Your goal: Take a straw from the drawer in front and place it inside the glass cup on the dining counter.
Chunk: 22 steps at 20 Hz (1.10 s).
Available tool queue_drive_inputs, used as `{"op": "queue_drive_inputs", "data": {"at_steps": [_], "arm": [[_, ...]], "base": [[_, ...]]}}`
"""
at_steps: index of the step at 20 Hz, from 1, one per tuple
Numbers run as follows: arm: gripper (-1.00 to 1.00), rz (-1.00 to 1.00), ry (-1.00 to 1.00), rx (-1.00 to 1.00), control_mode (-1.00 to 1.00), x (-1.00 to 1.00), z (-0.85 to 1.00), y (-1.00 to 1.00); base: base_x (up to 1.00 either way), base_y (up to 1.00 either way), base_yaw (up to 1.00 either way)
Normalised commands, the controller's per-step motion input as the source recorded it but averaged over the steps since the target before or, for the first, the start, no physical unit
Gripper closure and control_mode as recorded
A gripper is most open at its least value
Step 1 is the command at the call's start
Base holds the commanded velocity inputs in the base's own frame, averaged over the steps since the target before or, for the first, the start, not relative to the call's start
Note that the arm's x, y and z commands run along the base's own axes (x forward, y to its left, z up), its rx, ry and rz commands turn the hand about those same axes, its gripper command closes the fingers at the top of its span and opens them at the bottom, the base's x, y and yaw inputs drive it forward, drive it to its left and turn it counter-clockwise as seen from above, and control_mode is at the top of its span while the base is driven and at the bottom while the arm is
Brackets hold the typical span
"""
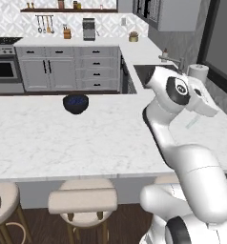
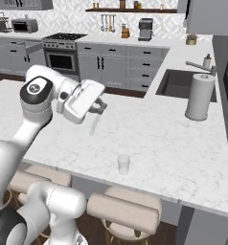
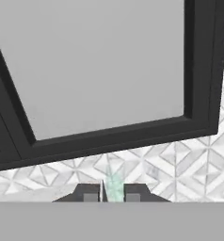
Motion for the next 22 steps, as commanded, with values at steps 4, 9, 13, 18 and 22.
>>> {"op": "queue_drive_inputs", "data": {"at_steps": [4, 9, 13, 18, 22], "arm": [[1.00, -0.04, -0.02, -0.46, -1.00, 0.21, -0.07, 0.00], [1.00, -0.02, 0.00, -0.41, -1.00, 0.40, -0.05, 0.00], [1.00, -0.02, 0.01, -0.31, -1.00, 0.27, -0.12, 0.00], [1.00, -0.04, 0.02, -0.04, -1.00, 0.00, -0.38, 0.06], [1.00, -0.06, 0.01, 0.04, -1.00, 0.01, -0.39, 0.04]], "base": [[0.00, 0.00, 0.00], [0.00, 0.00, 0.00], [0.00, 0.00, 0.00], [0.00, 0.00, 0.00], [0.00, 0.00, 0.00]]}}
